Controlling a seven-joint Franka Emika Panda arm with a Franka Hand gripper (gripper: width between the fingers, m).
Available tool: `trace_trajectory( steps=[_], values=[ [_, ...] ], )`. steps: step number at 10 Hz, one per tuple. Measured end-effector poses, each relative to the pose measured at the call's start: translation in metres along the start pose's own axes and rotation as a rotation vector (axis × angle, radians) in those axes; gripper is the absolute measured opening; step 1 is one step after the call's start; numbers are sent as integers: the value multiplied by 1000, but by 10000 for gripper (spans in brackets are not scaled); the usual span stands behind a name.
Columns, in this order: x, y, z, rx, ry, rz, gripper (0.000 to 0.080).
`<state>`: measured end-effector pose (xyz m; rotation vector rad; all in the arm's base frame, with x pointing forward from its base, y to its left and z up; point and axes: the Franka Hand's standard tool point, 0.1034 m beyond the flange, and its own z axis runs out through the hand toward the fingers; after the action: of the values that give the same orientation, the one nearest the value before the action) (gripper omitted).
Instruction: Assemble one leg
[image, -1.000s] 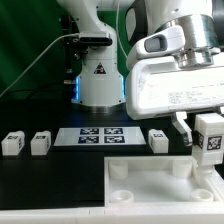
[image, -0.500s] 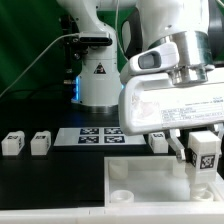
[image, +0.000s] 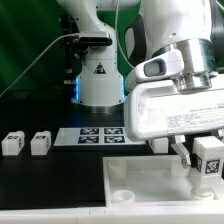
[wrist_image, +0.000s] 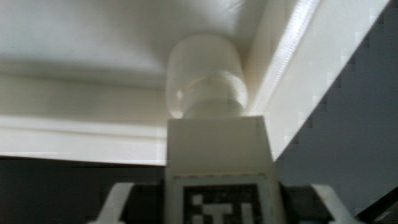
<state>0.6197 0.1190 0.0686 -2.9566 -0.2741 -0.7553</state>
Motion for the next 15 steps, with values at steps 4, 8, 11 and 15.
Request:
trace_trajectory(
  steps=[4,8,11,15],
  values=[
    [-2,2,7,-6,63,13,290],
    [-2,2,7,-7,68,14,296],
    [-2,3,7,-9,68,12,499],
    [-2,3,7,-10,68,0,644]
  ],
)
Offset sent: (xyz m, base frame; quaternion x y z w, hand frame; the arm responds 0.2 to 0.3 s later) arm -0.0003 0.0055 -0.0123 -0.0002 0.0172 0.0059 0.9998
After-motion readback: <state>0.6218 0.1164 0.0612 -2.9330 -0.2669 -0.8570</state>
